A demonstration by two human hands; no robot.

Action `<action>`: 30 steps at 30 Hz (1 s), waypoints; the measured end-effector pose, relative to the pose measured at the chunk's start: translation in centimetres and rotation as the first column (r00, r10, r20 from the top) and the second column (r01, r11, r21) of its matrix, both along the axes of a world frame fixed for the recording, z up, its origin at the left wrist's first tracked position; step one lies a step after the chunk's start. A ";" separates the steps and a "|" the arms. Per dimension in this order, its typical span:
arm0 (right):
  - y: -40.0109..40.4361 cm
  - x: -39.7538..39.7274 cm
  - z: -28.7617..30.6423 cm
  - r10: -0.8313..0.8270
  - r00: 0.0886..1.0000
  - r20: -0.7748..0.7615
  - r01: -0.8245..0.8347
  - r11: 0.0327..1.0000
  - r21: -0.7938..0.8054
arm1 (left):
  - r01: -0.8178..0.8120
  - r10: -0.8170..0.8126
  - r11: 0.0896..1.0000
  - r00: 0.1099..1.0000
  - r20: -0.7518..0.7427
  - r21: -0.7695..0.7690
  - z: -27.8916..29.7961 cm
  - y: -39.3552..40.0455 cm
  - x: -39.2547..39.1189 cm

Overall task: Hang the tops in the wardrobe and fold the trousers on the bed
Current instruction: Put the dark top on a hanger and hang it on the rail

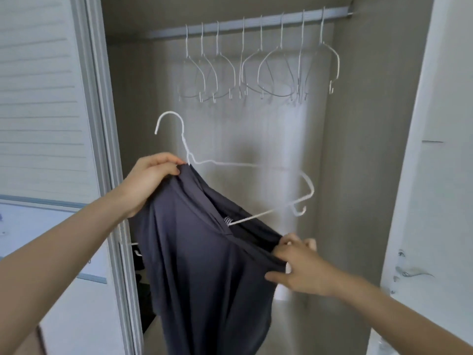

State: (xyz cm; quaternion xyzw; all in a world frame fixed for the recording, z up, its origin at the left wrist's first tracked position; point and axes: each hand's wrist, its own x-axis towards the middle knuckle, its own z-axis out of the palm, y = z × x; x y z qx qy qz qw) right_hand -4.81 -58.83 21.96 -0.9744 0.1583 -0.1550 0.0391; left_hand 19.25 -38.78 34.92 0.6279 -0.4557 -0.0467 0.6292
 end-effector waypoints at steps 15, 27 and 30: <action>0.8 0.7 6.6 0.019 0.980 0.196 -0.035 0.996 0.080 | -0.020 -0.103 0.966 0.884 0.455 0.256 -3.4 -1.2 -1.0; 1.9 0.8 7.8 -0.032 0.859 0.511 -0.208 0.890 0.407 | 0.071 -0.220 0.949 0.846 0.486 0.307 -5.4 -1.0 0.5; 0.6 -0.8 9.0 -0.031 0.885 0.465 -0.182 0.896 0.406 | 0.038 -0.127 0.975 0.903 0.411 0.218 -5.7 -0.1 2.1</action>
